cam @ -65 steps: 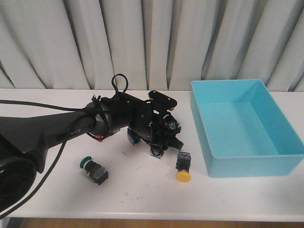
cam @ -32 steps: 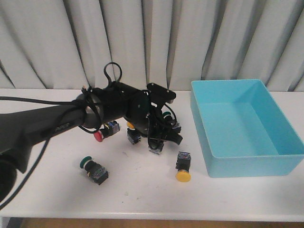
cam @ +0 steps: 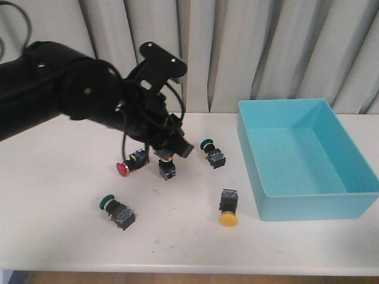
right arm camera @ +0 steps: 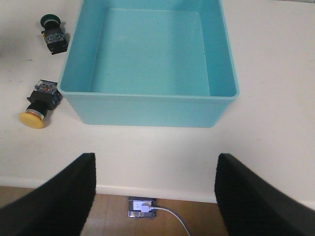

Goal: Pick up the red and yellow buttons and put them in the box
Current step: 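Reach the left gripper over the red mushroom button and grasp it, then lift the red button and carry it toward the right gripper, then grasp the red button with the right gripper, release left gripper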

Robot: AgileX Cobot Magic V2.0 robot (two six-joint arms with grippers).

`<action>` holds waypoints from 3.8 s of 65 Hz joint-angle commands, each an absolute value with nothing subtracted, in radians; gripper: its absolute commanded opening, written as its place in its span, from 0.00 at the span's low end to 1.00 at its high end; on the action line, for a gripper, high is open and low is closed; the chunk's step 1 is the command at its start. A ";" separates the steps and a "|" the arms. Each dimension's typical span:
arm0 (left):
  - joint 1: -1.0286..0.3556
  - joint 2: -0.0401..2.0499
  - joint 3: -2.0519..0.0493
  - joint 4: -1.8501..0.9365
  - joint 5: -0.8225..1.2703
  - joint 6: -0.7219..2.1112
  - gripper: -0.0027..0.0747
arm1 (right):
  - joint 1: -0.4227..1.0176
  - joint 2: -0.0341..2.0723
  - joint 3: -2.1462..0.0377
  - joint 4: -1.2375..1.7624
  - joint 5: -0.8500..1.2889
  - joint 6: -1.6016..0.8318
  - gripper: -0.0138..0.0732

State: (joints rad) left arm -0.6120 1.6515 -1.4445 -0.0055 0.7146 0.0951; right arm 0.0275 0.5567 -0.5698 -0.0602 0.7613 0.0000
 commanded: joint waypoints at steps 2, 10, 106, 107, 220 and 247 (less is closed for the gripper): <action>-0.574 1.471 -1.320 0.024 0.594 0.076 0.23 | 0.022 0.566 -0.602 -0.070 0.708 -0.007 0.74; -0.519 1.333 -1.147 0.024 0.536 0.053 0.23 | 0.022 0.566 -0.602 -0.070 0.718 -0.007 0.74; -0.677 1.319 -0.968 -1.042 0.640 1.336 0.24 | 0.324 1.123 -0.749 0.770 0.833 -1.231 0.70; -0.677 1.322 -0.968 -1.063 0.648 1.364 0.24 | 0.335 1.127 -0.749 0.770 0.829 -1.237 0.70; -0.677 1.329 -0.969 -1.292 0.771 1.730 0.72 | 0.411 1.159 -0.746 1.027 0.872 -1.716 0.37; -0.676 1.334 -0.969 -0.868 0.595 1.421 0.80 | 0.411 1.159 -0.746 0.852 0.753 -1.482 0.37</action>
